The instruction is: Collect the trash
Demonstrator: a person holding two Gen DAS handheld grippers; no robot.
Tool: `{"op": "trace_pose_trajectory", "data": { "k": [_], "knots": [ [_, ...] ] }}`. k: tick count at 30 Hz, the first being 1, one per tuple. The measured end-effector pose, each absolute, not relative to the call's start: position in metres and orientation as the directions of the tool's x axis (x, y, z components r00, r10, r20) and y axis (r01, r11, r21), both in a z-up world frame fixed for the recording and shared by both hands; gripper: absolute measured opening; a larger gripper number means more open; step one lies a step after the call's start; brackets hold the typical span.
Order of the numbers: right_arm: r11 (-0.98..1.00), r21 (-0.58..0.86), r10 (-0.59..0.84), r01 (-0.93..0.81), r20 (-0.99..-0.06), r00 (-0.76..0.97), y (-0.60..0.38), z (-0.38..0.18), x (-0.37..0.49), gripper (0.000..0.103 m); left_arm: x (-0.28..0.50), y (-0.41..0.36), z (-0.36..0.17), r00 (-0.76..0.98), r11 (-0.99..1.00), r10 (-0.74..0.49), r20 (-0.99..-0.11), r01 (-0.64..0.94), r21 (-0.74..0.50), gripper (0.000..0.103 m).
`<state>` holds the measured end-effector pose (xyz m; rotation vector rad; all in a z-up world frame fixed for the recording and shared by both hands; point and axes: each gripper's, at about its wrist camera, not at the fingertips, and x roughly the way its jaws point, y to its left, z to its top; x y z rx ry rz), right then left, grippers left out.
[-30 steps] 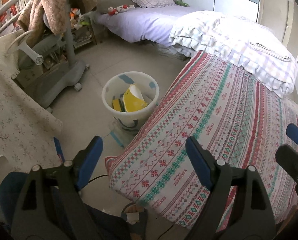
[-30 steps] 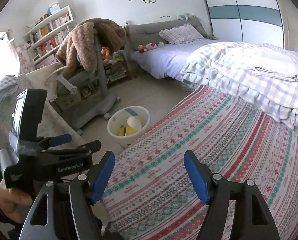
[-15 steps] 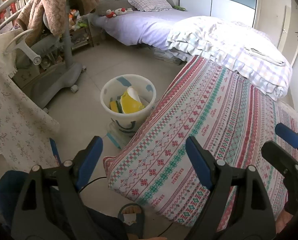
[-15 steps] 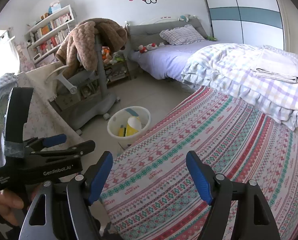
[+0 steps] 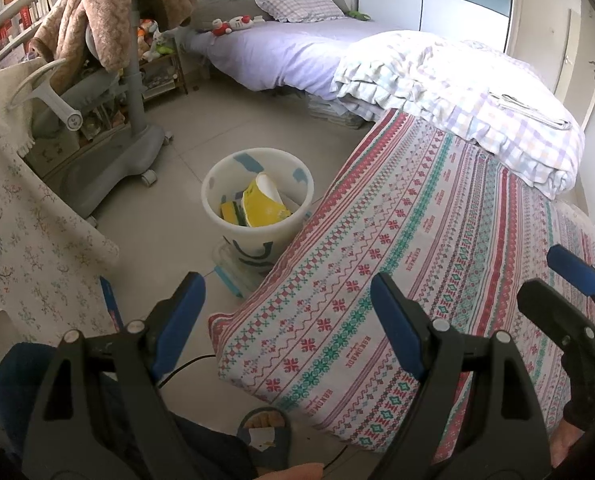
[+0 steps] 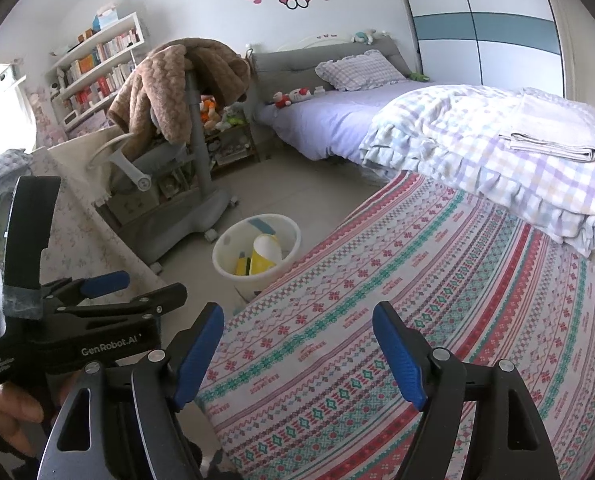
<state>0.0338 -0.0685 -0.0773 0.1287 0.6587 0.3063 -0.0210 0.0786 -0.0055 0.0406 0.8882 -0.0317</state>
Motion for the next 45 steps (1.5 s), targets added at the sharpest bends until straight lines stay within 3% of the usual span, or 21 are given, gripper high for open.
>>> {"op": "trace_pose_trajectory", "data": {
  "k": [45],
  "knots": [
    [0.948, 0.204, 0.319, -0.246, -0.580, 0.749, -0.0626, -0.0803, 0.0368, 0.082, -0.0148, 0.0879, -0.0090, 0.632, 0.997, -0.030, -0.774, 0.075, 0.022, 0.085]
  ]
}}
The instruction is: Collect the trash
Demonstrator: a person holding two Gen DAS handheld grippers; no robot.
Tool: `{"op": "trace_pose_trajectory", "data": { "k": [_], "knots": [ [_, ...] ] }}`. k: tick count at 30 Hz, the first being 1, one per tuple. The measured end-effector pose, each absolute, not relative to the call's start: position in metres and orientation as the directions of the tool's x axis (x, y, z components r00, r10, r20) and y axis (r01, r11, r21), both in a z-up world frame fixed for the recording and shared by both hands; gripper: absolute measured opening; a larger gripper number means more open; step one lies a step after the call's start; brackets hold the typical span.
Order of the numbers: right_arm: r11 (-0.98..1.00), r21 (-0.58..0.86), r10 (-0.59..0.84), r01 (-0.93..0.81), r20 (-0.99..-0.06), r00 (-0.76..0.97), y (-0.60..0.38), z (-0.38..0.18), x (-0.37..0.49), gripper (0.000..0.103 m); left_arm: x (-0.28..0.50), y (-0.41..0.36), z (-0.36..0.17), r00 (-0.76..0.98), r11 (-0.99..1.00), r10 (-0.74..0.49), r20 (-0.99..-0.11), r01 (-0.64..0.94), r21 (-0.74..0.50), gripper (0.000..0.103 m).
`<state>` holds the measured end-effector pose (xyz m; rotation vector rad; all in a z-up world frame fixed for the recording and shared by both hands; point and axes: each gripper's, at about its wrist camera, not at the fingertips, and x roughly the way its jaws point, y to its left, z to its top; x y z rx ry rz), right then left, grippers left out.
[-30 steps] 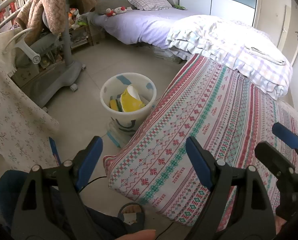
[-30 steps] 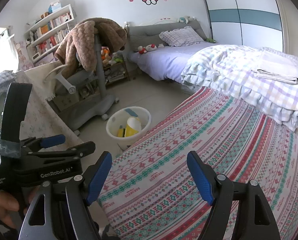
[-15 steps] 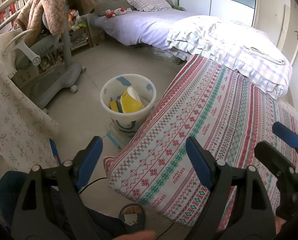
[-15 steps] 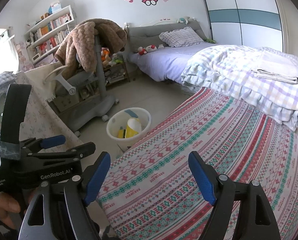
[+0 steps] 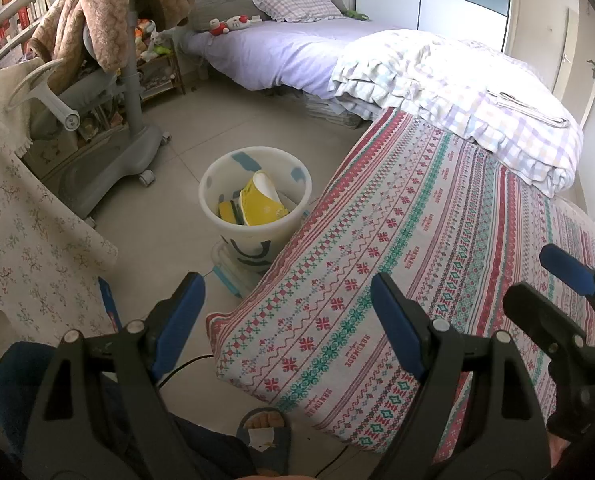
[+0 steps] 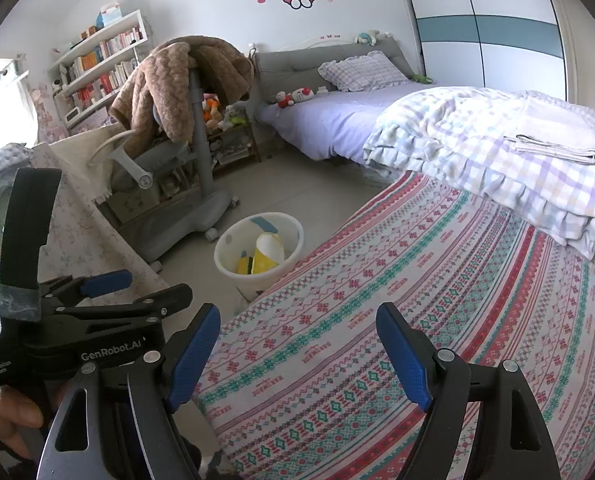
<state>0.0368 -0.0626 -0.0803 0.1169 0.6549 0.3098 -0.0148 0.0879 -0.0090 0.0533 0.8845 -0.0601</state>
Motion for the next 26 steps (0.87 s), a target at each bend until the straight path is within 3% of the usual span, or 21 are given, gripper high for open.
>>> {"op": "trace_pose_trajectory", "data": {
  "k": [26],
  "knots": [
    [0.948, 0.201, 0.318, -0.247, -0.580, 0.750, -0.0595, -0.0811, 0.0357, 0.082, -0.0158, 0.0890, -0.0099, 0.629, 0.998, -0.018, -0.777, 0.059, 0.025, 0.085]
  ]
}}
